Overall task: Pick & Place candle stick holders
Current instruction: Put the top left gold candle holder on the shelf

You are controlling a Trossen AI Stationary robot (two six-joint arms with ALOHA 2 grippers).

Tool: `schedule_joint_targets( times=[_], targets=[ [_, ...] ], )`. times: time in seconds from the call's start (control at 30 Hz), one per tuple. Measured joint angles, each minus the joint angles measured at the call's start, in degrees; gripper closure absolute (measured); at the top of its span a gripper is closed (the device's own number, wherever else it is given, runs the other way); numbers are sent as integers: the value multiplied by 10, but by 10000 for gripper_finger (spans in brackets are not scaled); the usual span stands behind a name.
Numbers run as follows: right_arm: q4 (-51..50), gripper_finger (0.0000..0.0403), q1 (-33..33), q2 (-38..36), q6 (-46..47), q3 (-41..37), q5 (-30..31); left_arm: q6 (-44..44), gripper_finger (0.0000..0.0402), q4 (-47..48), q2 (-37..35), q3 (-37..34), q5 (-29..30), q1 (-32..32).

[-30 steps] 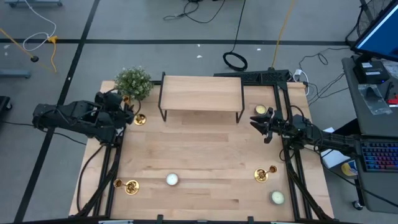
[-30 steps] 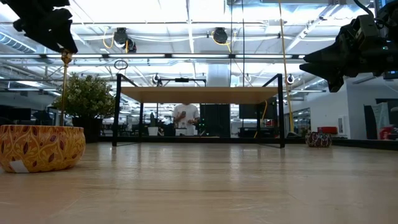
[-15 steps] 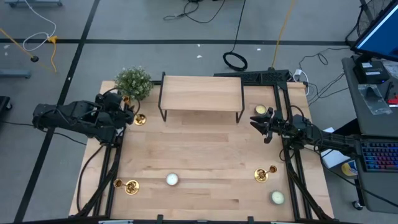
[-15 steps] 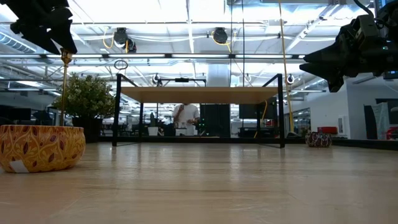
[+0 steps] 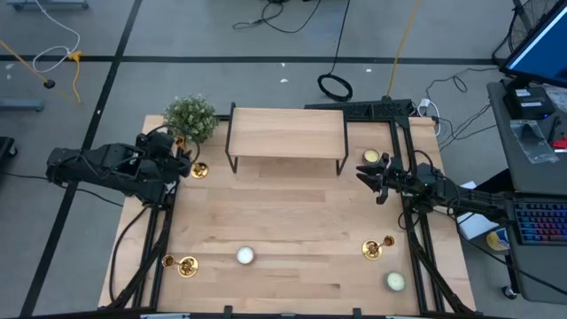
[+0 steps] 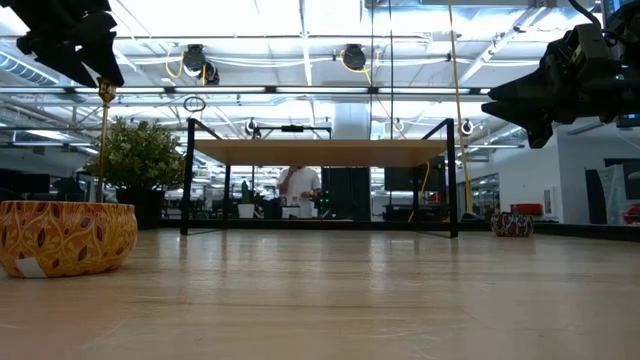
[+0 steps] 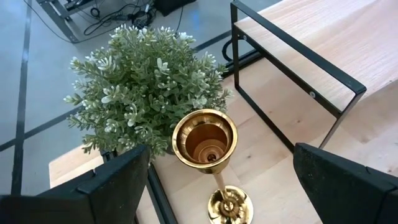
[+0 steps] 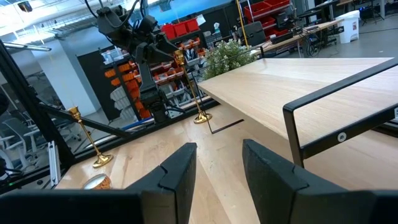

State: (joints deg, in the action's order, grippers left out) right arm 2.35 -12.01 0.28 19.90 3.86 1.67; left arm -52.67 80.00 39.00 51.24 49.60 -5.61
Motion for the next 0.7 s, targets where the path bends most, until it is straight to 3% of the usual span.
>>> schedule_joint_targets(
  times=[0.7],
  targets=[
    [0, 277, 0, 0, 0, 0, 0, -7, 12, 9, 0, 0, 7, 0]
  ],
)
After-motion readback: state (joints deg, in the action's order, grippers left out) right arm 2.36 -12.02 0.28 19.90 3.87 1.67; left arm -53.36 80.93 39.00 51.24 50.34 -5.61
